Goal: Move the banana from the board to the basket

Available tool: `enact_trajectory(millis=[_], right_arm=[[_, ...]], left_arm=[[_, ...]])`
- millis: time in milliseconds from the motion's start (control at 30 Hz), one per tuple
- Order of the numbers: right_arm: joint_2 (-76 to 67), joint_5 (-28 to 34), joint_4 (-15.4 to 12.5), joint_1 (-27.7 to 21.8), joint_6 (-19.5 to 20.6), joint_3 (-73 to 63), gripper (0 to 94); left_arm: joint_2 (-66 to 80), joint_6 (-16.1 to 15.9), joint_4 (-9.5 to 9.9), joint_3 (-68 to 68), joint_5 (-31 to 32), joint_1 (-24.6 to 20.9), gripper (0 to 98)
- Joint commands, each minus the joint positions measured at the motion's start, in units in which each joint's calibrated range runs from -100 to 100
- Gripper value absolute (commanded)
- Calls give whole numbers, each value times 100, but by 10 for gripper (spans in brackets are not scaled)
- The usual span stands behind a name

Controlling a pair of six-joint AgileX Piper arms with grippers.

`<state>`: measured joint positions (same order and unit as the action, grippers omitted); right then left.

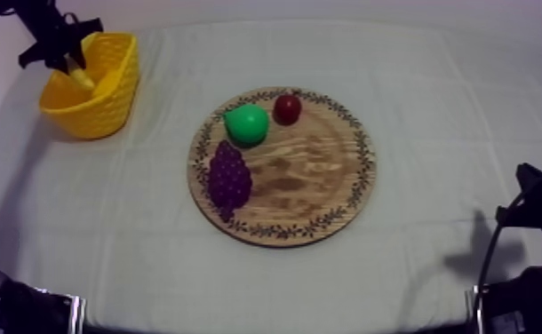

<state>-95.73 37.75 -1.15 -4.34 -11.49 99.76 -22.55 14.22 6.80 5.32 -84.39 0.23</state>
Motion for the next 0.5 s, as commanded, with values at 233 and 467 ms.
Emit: enact_trajectory(millis=[233,467], right_arm=[[-2,-1,1,-2,-2,2,3],[-2,-1,1,-2,-1,2,3]], left_arm=[[-377,-106,-140,-109,559,-154,171],[-503,-209,-212,-237,805,-186,305]])
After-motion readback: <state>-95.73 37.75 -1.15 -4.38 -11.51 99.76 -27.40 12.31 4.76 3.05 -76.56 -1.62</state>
